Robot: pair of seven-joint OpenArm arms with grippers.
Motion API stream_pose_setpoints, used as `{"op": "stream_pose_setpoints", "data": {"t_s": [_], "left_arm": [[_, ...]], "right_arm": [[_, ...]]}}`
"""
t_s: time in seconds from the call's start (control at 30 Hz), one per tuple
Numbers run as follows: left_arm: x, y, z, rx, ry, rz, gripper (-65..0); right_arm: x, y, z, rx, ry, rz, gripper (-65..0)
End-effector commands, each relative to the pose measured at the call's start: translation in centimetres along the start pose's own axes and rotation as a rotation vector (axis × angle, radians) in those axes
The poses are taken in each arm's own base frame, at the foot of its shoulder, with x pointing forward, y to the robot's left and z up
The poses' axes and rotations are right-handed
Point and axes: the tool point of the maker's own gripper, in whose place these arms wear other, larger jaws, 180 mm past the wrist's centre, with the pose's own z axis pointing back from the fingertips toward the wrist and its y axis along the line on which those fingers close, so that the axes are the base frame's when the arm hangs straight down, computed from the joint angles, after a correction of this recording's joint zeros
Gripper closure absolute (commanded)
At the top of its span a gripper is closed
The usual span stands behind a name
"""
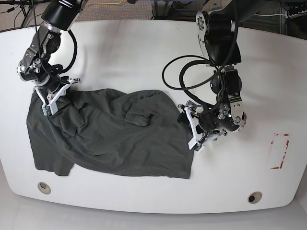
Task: Fold the T-shirt properly
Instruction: 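Move the left gripper to the shirt's middle and grasp a fold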
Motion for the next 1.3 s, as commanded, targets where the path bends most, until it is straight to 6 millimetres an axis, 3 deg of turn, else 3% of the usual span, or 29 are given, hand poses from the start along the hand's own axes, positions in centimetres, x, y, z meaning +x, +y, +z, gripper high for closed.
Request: {"op": "stream_pose_setpoints", "data": {"t_s": [0.0, 0.23, 0.53, 0.63, 0.8, 0.97, 1.2, 1.27], "left_arm": [[2.0, -0.3, -0.6, -0.033, -0.064, 0.005, -40.1], [1.4, -1.5, -3.3, -0.116, -0.046, 0.048, -40.1], [0.9, -2.6, -5.2, -0.182, -0.016, 0.083, -39.4], [0.7, -2.7, -5.3, -0.187, -0.009, 0.083, -32.2], [0.7, -3.0, -5.4, -0.188, -0.006, 0.071, -1.5], [0.2, -3.1, -5.4, -0.190, -0.003, 0.079, 0.0], [-0.3, 0.3, -2.9, -0.085, -0.066, 0.099, 0.0], [-1.2, 2.1, -1.7, -0.034, -0.058, 0.098, 0.0]], "right_arm": [[2.0, -0.5, 0.6, -0.010, -0.054, 0.019, 0.0], [2.1, -0.5, 0.6, -0.010, -0.057, 0.020, 0.0], [2.2, -0.5, 0.6, -0.010, -0.061, 0.020, 0.0], [2.2, -0.5, 0.6, -0.010, -0.061, 0.020, 0.0], [2.3, -0.5, 0.6, -0.010, -0.062, 0.021, 0.0], [2.9, -0.5, 0.6, -0.011, -0.075, 0.022, 0.0], [3.4, -0.5, 0.7, -0.013, -0.082, 0.026, 0.0], [3.8, -0.5, 0.9, -0.018, -0.094, 0.035, 0.0]]}}
